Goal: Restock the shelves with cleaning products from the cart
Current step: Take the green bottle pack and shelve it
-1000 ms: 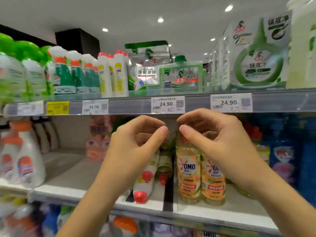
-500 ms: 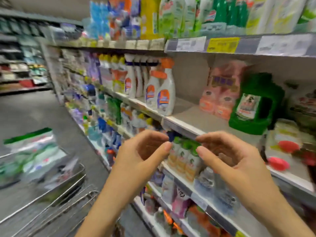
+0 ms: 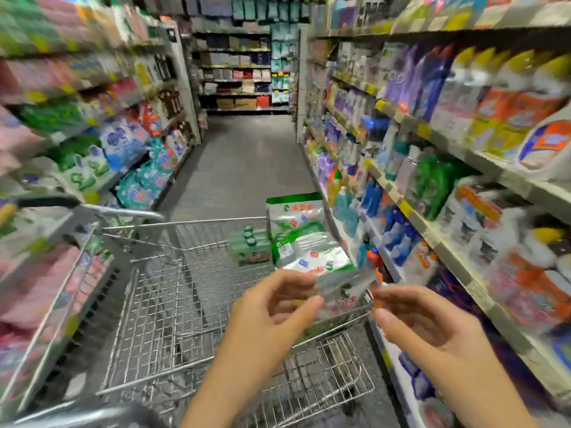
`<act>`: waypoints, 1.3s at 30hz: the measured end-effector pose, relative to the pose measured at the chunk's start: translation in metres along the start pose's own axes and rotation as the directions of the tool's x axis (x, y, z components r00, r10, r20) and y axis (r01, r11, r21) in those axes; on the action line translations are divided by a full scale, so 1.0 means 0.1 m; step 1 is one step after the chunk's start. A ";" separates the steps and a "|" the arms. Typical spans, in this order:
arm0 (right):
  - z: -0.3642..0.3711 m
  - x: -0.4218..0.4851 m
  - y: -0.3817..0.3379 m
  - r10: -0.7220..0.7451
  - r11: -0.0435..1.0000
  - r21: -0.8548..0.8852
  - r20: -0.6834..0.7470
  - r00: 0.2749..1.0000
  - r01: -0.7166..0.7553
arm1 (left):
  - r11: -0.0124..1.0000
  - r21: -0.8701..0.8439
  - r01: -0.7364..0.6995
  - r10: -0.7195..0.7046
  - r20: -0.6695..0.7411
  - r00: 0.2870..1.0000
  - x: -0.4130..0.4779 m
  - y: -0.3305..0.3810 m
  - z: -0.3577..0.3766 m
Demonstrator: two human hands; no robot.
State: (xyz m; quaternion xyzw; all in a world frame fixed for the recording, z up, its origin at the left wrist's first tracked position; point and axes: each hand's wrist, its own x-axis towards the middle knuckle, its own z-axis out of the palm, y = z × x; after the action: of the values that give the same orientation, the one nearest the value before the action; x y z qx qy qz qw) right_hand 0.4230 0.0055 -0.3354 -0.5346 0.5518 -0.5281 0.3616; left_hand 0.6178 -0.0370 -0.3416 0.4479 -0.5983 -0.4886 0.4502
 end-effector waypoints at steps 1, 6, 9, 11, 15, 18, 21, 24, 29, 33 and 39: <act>0.13 0.14 0.01 0.003 1.000 0.004 0.047 0.999 -0.003 | 1.000 -0.001 0.019 -0.019 -0.033 0.999 0.06 -0.06 -0.12; 0.73 0.91 0.12 -0.006 1.000 -0.022 0.313 0.950 0.014 | 0.995 0.010 0.103 -0.099 -0.186 0.977 0.44 -0.42 -0.64; 1.06 1.45 0.34 0.041 0.994 -0.104 0.498 0.866 0.013 | 0.984 0.016 0.178 -0.168 -0.255 0.952 0.72 -0.64 -0.88; 1.27 1.83 0.54 0.083 0.981 -0.192 0.588 0.804 0.039 | 0.970 0.041 0.238 -0.217 -0.282 0.935 0.95 -0.79 -0.99; 1.66 2.70 1.03 0.237 0.921 -0.383 0.684 0.690 0.063 | 0.916 0.113 0.385 -0.333 -0.321 0.886 1.49 -1.11 -1.19; 1.94 3.29 1.55 0.349 0.789 -0.581 0.692 0.632 0.201 | 0.835 0.232 0.498 -0.420 -0.317 0.851 1.93 -1.45 -1.31; 2.16 3.66 2.00 0.449 0.560 -0.762 0.608 0.655 0.325 | 0.732 0.407 0.546 -0.464 -0.289 0.837 2.37 -1.83 -1.32; 2.30 3.78 2.28 0.466 0.458 -0.811 0.568 0.679 0.364 | 0.680 0.472 0.562 -0.498 -0.265 0.825 2.71 -2.20 -1.30; 2.43 3.79 2.52 0.406 0.427 -0.807 0.574 0.711 0.407 | 0.609 0.557 0.565 -0.498 -0.286 0.819 3.11 -2.67 -1.33; 2.50 3.78 2.63 0.342 0.374 -0.818 0.559 0.755 0.437 | 0.599 0.574 0.559 -0.501 -0.277 0.820 3.25 -2.96 -1.33; 2.59 3.76 2.74 0.311 0.307 -0.858 0.500 0.808 0.412 | 0.626 0.534 0.568 -0.438 -0.361 0.823 3.34 -3.10 -1.29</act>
State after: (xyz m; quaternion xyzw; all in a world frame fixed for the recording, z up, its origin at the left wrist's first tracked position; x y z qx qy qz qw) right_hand 0.5525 -0.4461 -0.5857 -0.7934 0.5934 0.0817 0.1081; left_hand 0.7091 -0.4242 -0.5985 0.7657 -0.5269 -0.3232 0.1780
